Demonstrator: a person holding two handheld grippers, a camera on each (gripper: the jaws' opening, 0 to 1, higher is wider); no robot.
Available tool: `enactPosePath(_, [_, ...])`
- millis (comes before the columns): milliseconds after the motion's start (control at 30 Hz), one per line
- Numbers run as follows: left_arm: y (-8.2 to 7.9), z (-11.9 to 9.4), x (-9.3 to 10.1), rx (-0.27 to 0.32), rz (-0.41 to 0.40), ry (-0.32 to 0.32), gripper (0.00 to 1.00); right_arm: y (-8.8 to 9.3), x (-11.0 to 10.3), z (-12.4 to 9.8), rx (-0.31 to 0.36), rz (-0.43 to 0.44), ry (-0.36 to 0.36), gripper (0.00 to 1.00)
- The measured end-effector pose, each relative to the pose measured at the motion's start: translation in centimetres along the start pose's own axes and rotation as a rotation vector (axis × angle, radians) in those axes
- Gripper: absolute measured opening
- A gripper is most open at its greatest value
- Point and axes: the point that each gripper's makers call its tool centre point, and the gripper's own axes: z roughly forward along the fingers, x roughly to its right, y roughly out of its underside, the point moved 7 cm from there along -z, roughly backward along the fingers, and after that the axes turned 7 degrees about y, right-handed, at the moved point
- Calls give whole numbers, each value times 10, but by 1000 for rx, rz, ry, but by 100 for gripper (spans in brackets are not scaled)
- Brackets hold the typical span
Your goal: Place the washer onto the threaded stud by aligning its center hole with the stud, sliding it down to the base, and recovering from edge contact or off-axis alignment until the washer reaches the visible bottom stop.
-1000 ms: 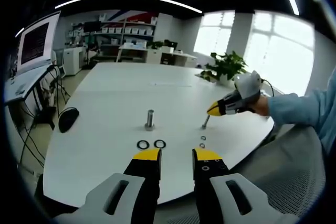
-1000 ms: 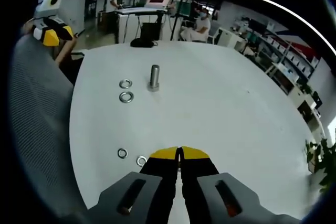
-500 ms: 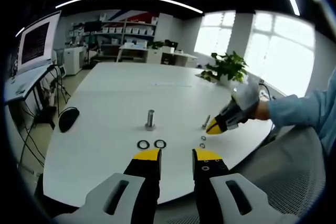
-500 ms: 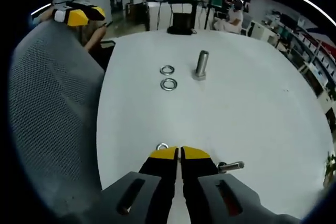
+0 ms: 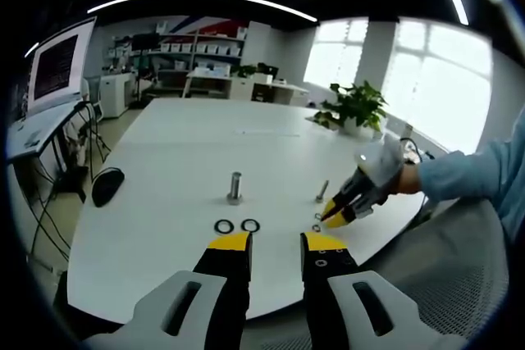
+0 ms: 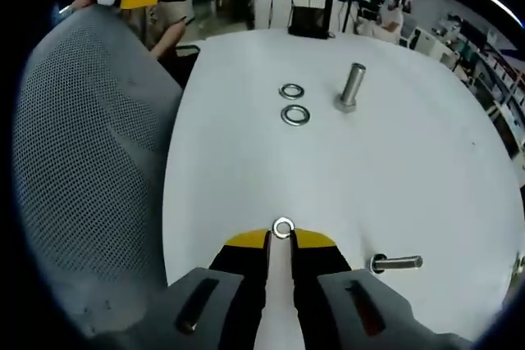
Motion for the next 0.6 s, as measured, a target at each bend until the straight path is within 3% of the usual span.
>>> enactPosePath(467, [0, 0, 0, -1, 3, 4, 21, 4, -4, 7, -44, -23, 6, 20])
enactPosePath(600, [0, 0, 0, 1, 3, 3, 21, 1, 0, 8, -15, 50, 22, 28])
